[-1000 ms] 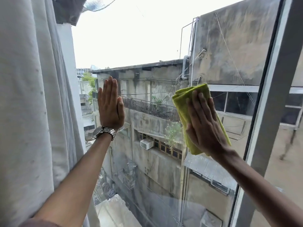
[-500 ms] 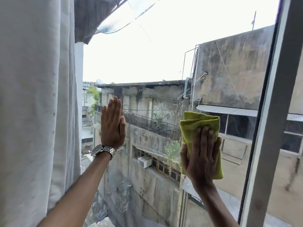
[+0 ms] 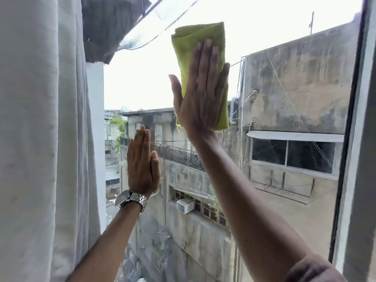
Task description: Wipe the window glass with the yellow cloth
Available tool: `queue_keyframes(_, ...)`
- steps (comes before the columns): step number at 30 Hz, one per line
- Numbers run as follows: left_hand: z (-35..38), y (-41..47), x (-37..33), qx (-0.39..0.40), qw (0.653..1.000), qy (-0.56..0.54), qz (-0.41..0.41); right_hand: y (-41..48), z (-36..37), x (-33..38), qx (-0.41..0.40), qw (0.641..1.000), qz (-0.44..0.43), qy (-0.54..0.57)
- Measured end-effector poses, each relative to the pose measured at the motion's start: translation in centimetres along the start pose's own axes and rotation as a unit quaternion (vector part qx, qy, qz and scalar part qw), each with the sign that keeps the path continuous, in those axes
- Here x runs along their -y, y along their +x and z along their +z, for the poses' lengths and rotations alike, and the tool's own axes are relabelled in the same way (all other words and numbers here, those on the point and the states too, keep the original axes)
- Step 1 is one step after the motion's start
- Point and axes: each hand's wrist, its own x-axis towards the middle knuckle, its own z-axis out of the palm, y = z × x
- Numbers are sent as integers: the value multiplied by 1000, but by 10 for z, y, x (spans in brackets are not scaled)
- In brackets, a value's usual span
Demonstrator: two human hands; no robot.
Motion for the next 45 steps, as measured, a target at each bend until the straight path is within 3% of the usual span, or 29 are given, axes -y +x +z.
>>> queue_keyframes(6,-4,0,-2,0,1000,14,-4,-152,-41,-4,99,995,-22,-10)
queue_keyframes(11,-6,-1,-7,6,1000,6,-23,-261,-100,-71,162,983,25,-85)
queue_keyframes(17,-6,-2,-8,17,999,11,-27,-158,-87,-96,126,980,115,-100)
queue_keyframes(22,-3,-1,-4,21,999,20,-20,-79,-38,-30,66,995,66,-36)
queue_keyframes(28,-1,-2,2,-2,1000,12,-7,-106,-29,6,98,993,-63,7)
queue_keyframes(35,-6,-1,-4,8,1000,17,-17,-192,-87,-91,159,975,-141,-70)
queue_keyframes(39,-4,-1,-3,3,1000,11,-8,-155,-100,-139,178,974,-97,-97)
queue_keyframes(45,0,0,-2,2,1000,11,-7,-62,-74,-114,124,990,-5,-73)
